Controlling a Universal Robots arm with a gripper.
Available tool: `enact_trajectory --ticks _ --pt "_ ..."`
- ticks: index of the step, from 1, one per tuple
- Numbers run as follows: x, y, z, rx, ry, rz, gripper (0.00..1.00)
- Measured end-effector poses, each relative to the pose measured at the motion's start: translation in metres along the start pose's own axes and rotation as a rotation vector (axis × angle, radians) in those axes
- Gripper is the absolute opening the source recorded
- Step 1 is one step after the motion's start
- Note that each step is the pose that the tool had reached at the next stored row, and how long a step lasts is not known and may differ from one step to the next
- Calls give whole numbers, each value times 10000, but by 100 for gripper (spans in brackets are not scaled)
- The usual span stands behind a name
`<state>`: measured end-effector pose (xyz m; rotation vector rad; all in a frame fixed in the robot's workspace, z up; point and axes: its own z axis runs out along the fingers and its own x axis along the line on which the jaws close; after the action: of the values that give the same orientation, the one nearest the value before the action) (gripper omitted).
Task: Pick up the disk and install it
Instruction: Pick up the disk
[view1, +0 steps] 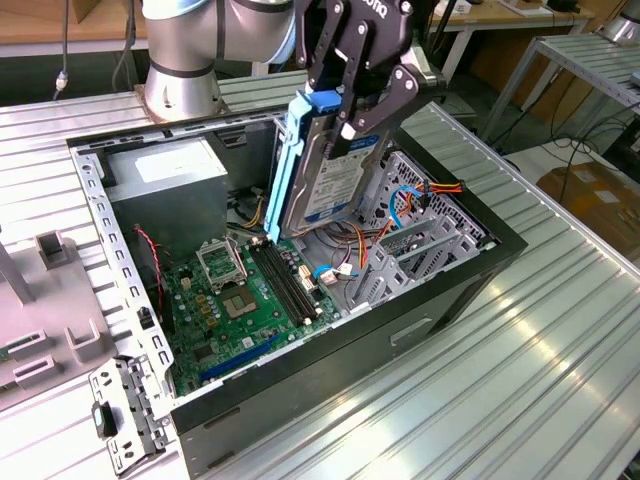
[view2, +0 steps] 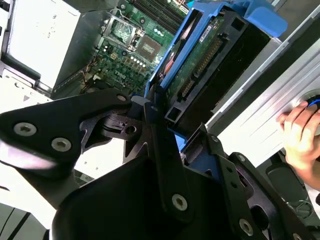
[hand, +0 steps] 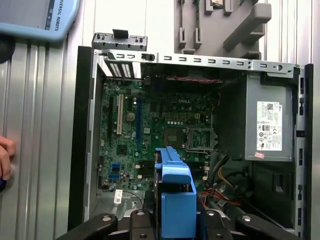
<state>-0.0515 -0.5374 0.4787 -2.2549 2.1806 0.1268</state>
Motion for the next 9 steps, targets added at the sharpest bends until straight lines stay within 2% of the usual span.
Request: enact_trajectory --ticks 4,9 --pt "66 -65 -4 -6 0 1 37" --pt "200 -182 -14 -16 -1 1 37"
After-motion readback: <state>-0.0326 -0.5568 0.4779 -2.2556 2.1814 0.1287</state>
